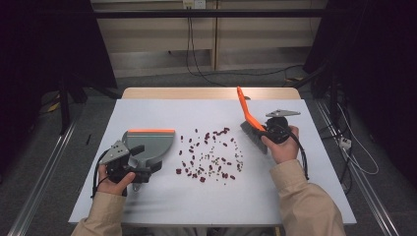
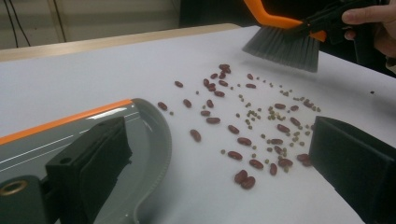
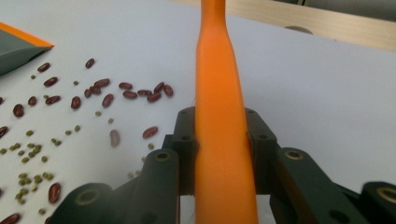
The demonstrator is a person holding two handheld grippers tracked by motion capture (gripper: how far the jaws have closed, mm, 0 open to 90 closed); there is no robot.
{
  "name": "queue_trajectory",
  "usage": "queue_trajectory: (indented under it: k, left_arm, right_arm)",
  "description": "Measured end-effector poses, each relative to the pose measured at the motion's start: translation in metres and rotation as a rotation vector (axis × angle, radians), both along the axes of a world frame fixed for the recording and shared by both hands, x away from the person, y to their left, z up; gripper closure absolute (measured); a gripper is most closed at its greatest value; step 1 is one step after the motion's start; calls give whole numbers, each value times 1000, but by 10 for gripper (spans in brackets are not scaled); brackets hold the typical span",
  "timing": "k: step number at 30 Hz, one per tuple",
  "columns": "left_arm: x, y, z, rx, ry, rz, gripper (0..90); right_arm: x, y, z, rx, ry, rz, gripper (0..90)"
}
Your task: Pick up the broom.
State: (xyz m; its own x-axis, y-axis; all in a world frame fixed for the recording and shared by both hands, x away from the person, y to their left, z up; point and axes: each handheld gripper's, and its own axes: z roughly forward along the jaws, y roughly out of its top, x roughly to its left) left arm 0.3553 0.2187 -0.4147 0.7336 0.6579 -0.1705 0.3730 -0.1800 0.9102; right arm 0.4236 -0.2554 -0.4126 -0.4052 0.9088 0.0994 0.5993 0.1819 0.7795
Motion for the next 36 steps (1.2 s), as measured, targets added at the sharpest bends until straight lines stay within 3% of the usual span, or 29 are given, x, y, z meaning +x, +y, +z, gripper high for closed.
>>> queue_trajectory:
  k: [7, 10, 16, 19, 24, 27, 28, 36]
  left_arm:
    - [0, 2, -1, -4, 5, 3, 50]
    - [0, 1, -1, -4, 5, 4, 51]
    - [1, 2, -3, -1, 13, 10, 51]
    - [1, 2, -3, 2, 15, 12, 51]
    - [1, 4, -4, 1, 16, 18, 52]
    - [1, 6, -5, -3, 19, 26, 52]
    - [1, 6, -5, -4, 20, 27, 52]
    - [0, 5, -4, -10, 16, 25, 52]
  right_arm:
    - [25, 8, 1, 15, -61, 23, 714]
    - [36, 13, -1, -33, -82, 31, 713]
    - [55, 25, -11, -71, -114, 86, 714]
    - [65, 34, -13, -122, -131, 127, 713]
    - [78, 51, -18, -146, -159, 189, 713]
    - [82, 57, -26, -175, -151, 248, 714]
    - [81, 59, -27, -163, -158, 271, 714]
    - [62, 64, -21, -215, -107, 414, 712]
